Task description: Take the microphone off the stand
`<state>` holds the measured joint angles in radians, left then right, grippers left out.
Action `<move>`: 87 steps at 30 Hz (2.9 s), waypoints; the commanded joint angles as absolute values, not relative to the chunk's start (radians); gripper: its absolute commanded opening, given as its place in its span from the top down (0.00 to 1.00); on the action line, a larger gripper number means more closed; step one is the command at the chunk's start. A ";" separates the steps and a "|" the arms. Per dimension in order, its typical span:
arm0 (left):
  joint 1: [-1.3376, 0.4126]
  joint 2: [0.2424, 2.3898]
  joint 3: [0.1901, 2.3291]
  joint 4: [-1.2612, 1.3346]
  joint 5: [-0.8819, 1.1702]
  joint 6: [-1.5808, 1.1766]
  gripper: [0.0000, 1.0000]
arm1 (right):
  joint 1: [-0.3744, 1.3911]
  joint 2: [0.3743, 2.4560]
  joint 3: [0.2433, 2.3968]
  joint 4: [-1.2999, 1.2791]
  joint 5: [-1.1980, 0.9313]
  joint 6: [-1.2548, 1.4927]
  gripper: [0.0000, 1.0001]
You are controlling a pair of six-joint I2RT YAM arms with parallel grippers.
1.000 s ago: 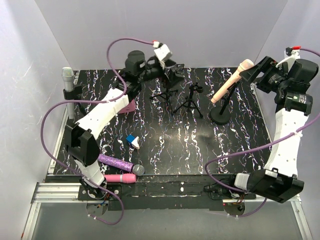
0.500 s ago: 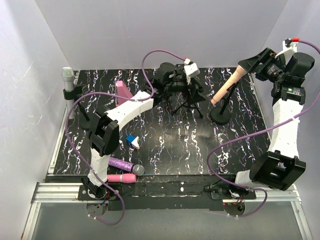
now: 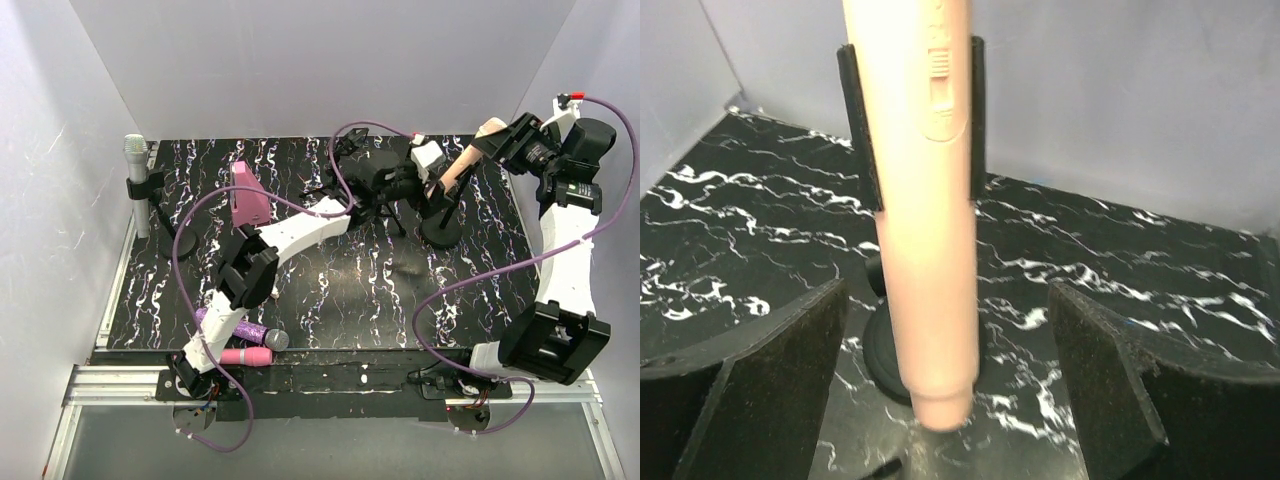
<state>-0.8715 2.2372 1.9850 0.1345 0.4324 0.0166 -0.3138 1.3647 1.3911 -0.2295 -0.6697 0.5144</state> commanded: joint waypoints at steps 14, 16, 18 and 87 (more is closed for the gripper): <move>-0.897 2.263 2.062 0.169 0.336 -0.005 0.83 | -0.330 1.261 1.508 -0.475 -0.771 0.428 0.32; -0.888 2.238 2.051 0.170 0.376 -0.005 0.90 | -0.350 1.259 1.575 -0.590 -0.834 0.370 0.30; -0.882 2.224 2.039 0.175 0.432 -0.009 0.95 | -0.362 1.249 1.653 -0.769 -0.857 0.255 0.29; -0.552 1.594 1.427 -0.184 0.845 0.126 1.00 | 0.252 1.364 0.833 0.479 -0.837 0.020 0.78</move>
<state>-0.5632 1.6814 1.4269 -0.1837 0.8379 0.0986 0.2375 1.3529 0.8211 0.4206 -0.8364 0.0502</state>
